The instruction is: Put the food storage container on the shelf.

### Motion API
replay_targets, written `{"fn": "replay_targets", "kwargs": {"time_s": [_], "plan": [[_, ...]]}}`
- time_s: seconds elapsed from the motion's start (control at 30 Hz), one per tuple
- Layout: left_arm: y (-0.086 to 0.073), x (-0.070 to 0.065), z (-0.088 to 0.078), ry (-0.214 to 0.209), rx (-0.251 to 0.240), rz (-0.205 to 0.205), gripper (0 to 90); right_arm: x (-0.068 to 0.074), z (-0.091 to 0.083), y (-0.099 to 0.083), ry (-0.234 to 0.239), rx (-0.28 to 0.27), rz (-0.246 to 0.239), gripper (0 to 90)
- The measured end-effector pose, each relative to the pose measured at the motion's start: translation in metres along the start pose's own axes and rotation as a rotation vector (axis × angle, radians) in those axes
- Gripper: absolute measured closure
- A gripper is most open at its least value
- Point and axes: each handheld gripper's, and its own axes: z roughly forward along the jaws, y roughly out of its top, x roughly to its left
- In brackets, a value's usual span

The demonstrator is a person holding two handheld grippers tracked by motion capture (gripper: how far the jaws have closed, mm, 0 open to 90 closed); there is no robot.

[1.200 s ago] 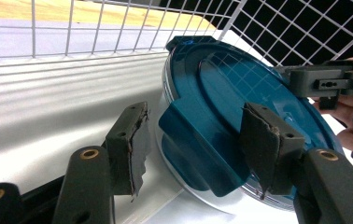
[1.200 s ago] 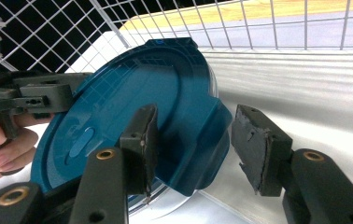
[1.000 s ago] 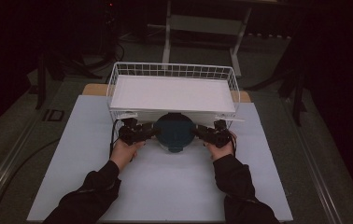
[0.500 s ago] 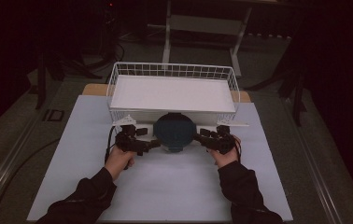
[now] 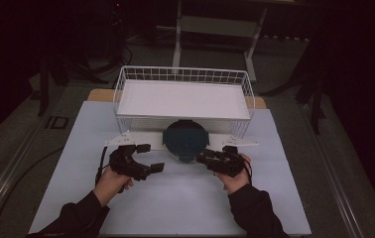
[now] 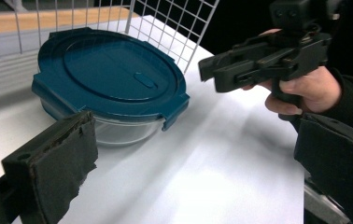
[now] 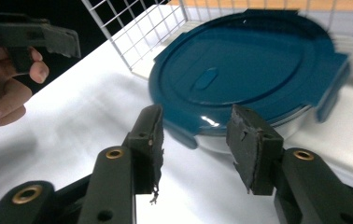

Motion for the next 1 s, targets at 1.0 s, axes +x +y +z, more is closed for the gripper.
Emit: {"fn": "replay_targets", "kwargs": {"time_s": [1.0], "plan": [[-0.045, -0.016, -0.021, 0.037, -0.007, 0.04, 0.0, 0.009, 0.053, -0.022, 0.002, 0.132, -0.028, 89.9]]}}
